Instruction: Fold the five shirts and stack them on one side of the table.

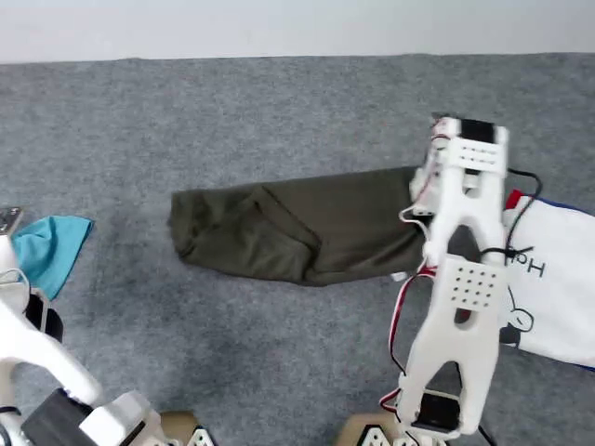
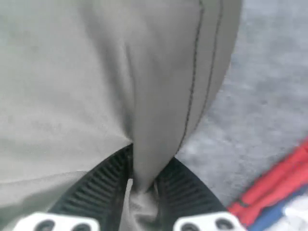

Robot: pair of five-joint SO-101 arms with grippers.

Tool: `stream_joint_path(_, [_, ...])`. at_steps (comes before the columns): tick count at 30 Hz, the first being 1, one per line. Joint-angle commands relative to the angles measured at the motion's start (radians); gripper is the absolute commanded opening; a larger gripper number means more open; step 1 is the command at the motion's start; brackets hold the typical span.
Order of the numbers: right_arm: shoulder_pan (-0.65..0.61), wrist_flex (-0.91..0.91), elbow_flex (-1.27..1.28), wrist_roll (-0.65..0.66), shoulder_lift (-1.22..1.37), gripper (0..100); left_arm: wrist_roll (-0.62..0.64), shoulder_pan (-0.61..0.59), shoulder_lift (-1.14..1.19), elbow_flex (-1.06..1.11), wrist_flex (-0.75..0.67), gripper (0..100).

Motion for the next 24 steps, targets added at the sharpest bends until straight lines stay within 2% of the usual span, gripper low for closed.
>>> stream_joint_path(1, [0.016, 0.044, -0.041, 0.037, -0.104, 1.0, -0.005, 0.005, -0.037, -0.004, 0.006, 10])
stream_joint_path(6, [-0.091, 0.044, 0.008, 0.08, -0.199, 1.0, -0.005, 0.006, -0.043, -0.005, 0.011, 10])
stream_joint_path(12, [-0.326, 0.044, 0.152, 0.12, -0.335, 1.0, -0.006, 0.011, -0.044, -0.01, 0.032, 10])
stream_joint_path(19, [-0.618, 0.033, 0.15, 0.12, -0.378, 1.0, -0.006, 0.011, -0.044, -0.01, 0.029, 10])
stream_joint_path(24, [-0.754, -0.077, 0.15, 0.121, -0.371, 1.0, -0.006, 0.011, -0.044, -0.008, 0.028, 10])
